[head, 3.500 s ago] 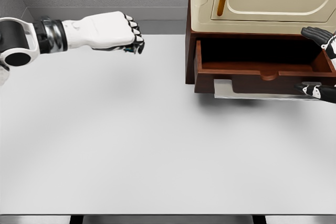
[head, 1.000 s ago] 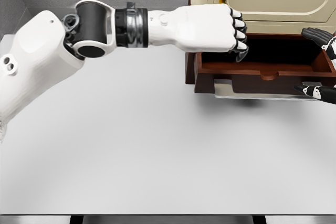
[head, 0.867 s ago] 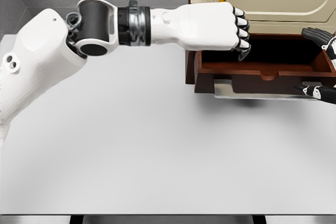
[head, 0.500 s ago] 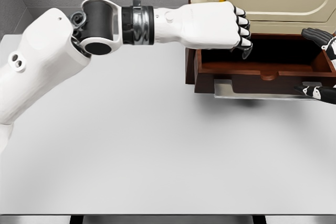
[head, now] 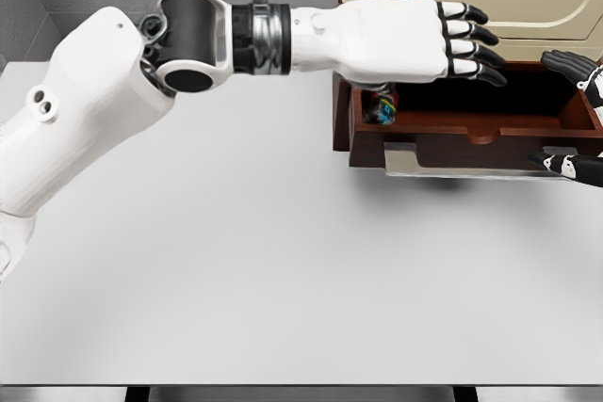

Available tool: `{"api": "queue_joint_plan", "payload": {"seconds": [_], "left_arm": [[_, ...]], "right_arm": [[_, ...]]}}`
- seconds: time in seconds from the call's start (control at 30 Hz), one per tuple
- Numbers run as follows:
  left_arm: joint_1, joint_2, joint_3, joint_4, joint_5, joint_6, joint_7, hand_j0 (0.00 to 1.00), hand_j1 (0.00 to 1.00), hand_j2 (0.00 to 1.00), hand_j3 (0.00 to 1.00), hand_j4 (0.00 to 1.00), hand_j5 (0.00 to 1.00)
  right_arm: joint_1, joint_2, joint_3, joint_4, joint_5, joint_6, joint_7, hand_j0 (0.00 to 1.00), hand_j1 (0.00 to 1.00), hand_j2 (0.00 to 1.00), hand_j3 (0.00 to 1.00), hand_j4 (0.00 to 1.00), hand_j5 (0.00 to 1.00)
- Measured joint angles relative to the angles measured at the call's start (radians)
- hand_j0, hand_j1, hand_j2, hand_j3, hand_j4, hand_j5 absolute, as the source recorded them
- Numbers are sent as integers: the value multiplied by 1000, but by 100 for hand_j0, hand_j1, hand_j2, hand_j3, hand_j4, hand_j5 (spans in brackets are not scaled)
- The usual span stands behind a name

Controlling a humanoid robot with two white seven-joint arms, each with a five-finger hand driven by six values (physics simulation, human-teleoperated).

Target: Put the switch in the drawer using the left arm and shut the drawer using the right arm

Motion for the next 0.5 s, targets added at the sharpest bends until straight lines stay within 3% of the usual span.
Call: {"api": "queue_joint_plan", "payload": {"seconds": [0.3,0.5], "left_arm": [[3,-5,-2,-6,21,0,1,100,100,100,100,100,100],[23,63,-2,-88,61,0,1,100,100,100,100,100,100]], "right_arm": [[11,0,-1,0,0,0,0,100,100,100,100,100,100],[34,-1,-9,1,-14,0,1,100,100,100,100,100,100]]}}
